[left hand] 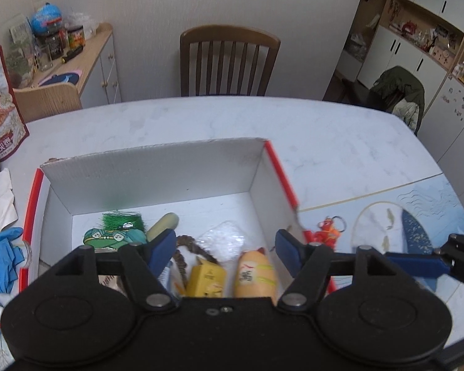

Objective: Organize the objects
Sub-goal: 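Move the left tool to the teal sharpener and the right tool to the red dragon keychain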

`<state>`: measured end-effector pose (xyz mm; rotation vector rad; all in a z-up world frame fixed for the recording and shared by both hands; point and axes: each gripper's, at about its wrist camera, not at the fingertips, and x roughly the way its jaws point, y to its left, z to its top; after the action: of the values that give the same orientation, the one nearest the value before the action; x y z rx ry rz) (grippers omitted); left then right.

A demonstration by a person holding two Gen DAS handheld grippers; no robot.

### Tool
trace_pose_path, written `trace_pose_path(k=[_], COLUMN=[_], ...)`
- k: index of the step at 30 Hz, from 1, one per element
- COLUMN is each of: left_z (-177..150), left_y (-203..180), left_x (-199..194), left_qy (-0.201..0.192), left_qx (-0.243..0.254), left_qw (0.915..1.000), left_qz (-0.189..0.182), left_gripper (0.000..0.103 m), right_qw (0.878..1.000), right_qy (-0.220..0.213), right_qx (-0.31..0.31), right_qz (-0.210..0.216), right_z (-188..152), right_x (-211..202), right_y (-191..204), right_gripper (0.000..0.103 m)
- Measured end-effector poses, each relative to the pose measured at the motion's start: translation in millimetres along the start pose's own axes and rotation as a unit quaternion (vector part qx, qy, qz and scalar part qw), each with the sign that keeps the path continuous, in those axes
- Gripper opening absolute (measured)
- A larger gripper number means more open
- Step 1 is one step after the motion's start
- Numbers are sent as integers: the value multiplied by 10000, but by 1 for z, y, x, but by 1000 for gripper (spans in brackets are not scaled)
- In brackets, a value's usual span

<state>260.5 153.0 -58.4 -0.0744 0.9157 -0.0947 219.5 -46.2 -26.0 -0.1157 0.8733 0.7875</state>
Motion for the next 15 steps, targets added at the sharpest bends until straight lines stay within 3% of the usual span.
trace_pose_path(k=[10, 15], left_z=[-17, -27], left_y=[-47, -72], left_x=[-17, -17], left_qy=[-364, -542], left_qx=[208, 346], left_qw=[9991, 9979], left_qz=[21, 58], left_gripper=[81, 95], right_qw=[9994, 9988], right_qy=[-266, -324], right_qx=[177, 248], right_qz=[-147, -261], right_z=[-18, -28], right_x=[-34, -45], right_y=[-50, -77], right_gripper=[80, 82])
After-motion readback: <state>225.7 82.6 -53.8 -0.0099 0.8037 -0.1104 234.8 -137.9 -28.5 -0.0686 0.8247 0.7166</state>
